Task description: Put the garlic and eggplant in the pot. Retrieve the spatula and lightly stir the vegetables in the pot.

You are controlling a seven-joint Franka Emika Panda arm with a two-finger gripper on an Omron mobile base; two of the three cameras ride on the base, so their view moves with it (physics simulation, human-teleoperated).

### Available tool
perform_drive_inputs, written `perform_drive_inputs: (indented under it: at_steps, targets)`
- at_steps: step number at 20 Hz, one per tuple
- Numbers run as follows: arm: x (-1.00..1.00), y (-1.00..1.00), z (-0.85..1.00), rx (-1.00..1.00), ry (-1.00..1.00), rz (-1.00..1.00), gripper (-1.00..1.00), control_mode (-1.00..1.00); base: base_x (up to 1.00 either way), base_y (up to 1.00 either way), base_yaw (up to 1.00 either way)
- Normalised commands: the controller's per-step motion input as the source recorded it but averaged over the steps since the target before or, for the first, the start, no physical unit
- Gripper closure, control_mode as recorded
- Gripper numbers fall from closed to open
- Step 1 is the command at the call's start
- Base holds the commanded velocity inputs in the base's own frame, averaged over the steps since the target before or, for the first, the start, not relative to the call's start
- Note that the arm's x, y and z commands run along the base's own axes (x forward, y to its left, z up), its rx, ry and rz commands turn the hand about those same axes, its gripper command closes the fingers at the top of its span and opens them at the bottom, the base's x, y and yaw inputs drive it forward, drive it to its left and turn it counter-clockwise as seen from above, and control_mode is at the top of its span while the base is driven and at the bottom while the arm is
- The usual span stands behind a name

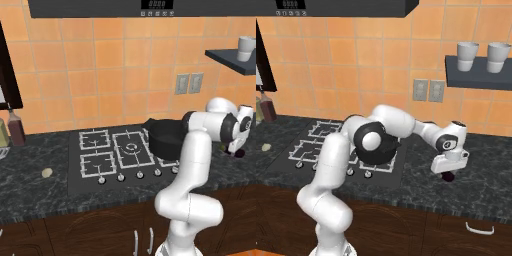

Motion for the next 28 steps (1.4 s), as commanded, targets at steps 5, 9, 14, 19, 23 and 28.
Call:
perform_drive_inputs:
  at_steps: [5, 9, 14, 19, 23, 28]
  targets:
    - [0.01, 0.42, 0.01, 0.0, 0.0, -0.03, 1.0, -1.0, 0.0, 0.0, 0.0]
    - [0.0, 1.0, 0.38, -0.01, -0.06, -0.13, 1.0, -1.0, 0.0, 0.0, 0.0]
    - [0.0, 0.83, 0.92, -0.09, -0.02, -0.25, 1.0, -1.0, 0.0, 0.0, 0.0]
    - [0.08, 0.7, 0.92, -0.17, 0.0, -0.25, 1.0, -1.0, 0.0, 0.0, 0.0]
    - [0.23, 0.89, 0.53, -0.11, -0.04, -0.15, 1.0, -1.0, 0.0, 0.0, 0.0]
    - [0.34, 0.48, 0.53, -0.03, 0.01, -0.06, 1.0, -1.0, 0.0, 0.0, 0.0]
